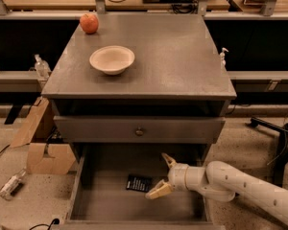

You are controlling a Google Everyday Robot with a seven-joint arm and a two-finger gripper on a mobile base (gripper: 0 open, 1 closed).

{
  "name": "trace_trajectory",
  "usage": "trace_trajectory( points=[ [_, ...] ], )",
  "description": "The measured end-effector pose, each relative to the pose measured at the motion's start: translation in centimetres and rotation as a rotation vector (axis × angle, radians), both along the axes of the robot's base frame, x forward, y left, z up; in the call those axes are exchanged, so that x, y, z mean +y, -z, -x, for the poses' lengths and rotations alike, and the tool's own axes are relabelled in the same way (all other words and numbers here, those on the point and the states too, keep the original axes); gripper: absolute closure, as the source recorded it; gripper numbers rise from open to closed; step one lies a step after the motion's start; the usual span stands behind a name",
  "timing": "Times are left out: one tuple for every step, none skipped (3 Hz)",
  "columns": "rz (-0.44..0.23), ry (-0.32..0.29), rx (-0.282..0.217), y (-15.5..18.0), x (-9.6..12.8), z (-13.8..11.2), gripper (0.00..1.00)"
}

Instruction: Pick rxbar blueberry from middle drawer and place on counter

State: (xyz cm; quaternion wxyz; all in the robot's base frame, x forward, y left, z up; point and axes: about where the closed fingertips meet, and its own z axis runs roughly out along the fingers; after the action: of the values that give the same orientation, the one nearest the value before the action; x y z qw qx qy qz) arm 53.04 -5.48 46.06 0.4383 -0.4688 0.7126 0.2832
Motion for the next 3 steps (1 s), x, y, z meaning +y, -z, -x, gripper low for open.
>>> trace_trajectory(
  points=[
    [0.083,-0.05,-0.009,3.6,1.6,-1.1,0.0],
    [0.204,-0.139,-0.03,6.8,4.1,-1.9,0.0],
    [0.243,-0.186,-0.025,9.2,6.0,-1.8,0.0]
  ],
)
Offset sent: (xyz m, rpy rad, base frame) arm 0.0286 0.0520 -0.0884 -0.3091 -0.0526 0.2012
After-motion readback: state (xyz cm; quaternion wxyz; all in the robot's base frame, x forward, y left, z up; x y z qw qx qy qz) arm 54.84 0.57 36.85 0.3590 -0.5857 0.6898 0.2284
